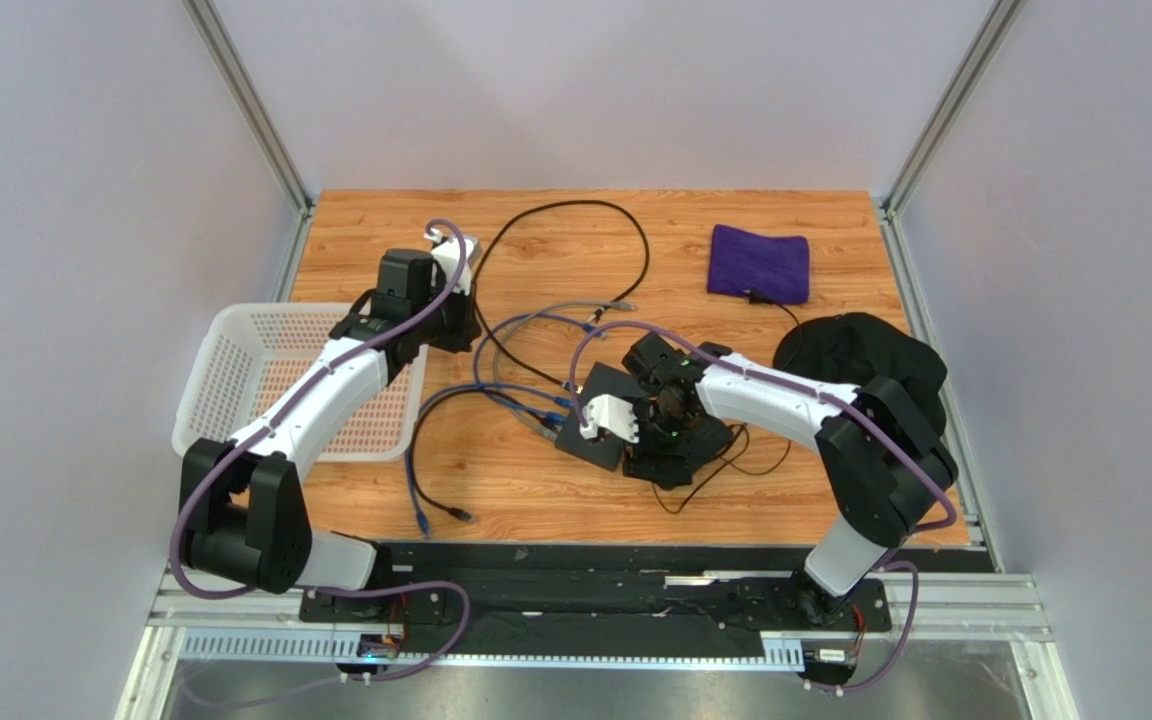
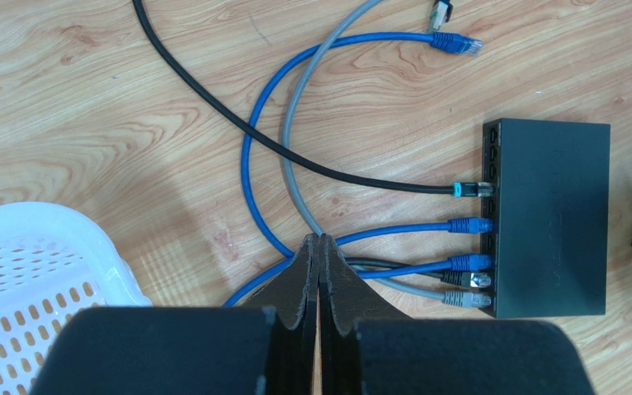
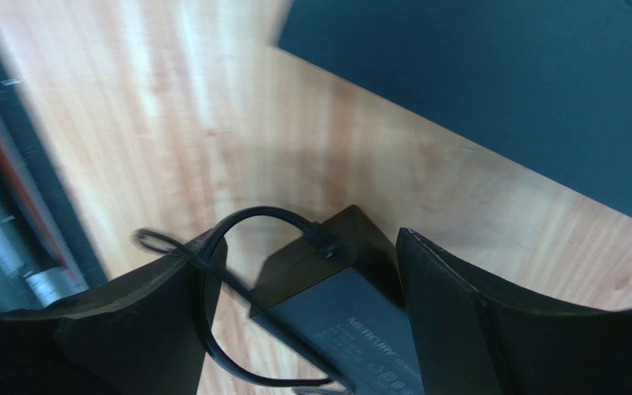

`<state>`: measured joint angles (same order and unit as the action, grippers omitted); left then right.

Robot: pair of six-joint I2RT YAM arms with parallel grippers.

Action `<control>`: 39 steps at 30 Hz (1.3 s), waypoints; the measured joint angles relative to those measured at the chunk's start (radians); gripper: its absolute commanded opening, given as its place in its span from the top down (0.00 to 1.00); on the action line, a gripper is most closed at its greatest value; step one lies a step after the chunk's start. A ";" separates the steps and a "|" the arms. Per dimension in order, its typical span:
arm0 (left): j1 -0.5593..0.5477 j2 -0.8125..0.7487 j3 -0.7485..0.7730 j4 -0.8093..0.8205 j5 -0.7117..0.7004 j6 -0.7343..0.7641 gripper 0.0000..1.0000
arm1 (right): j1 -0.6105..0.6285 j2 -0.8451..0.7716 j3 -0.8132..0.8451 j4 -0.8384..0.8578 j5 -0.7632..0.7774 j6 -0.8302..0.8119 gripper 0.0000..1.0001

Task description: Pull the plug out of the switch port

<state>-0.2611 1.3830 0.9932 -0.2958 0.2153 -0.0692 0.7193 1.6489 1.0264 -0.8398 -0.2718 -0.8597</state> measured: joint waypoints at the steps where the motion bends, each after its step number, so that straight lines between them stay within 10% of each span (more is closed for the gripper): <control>1: 0.000 -0.004 -0.002 0.000 0.000 0.000 1.00 | -0.005 0.008 -0.004 0.015 0.021 0.010 0.25; 11: 0.000 -0.009 -0.009 0.005 0.047 -0.021 1.00 | -0.152 -0.087 -0.128 0.091 0.193 0.043 0.32; 15: 0.000 -0.002 -0.023 0.006 0.068 -0.031 0.97 | -0.252 -0.109 -0.114 0.015 0.208 0.046 0.20; 21: -0.005 0.001 -0.132 0.057 0.215 -0.046 0.89 | -0.343 -0.093 0.258 -0.167 0.011 0.206 0.08; 24: -0.045 0.010 -0.184 0.052 0.275 -0.043 1.00 | -0.339 -0.051 0.476 -0.127 -0.109 0.343 0.01; 30: -0.179 0.110 -0.144 0.026 0.293 -0.025 1.00 | -0.343 0.028 0.494 -0.027 -0.096 0.600 0.00; 33: -0.213 0.164 -0.117 0.026 0.292 -0.015 1.00 | -0.378 0.103 0.468 -0.010 -0.098 0.702 0.35; 34: -0.229 0.174 -0.116 0.029 0.288 -0.012 1.00 | -0.387 0.122 0.462 -0.011 -0.108 0.718 0.66; 36: -0.254 0.187 -0.117 0.031 0.280 -0.008 1.00 | -0.405 0.155 0.448 -0.011 -0.131 0.750 0.91; 39: -0.289 0.208 -0.116 0.031 0.278 0.006 1.00 | -0.417 0.163 0.393 -0.004 -0.145 0.793 1.00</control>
<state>-0.5499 1.5909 0.8768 -0.2649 0.4938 -0.0635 0.3027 1.8118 1.4193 -0.8440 -0.4168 -0.0662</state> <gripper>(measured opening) 0.007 0.077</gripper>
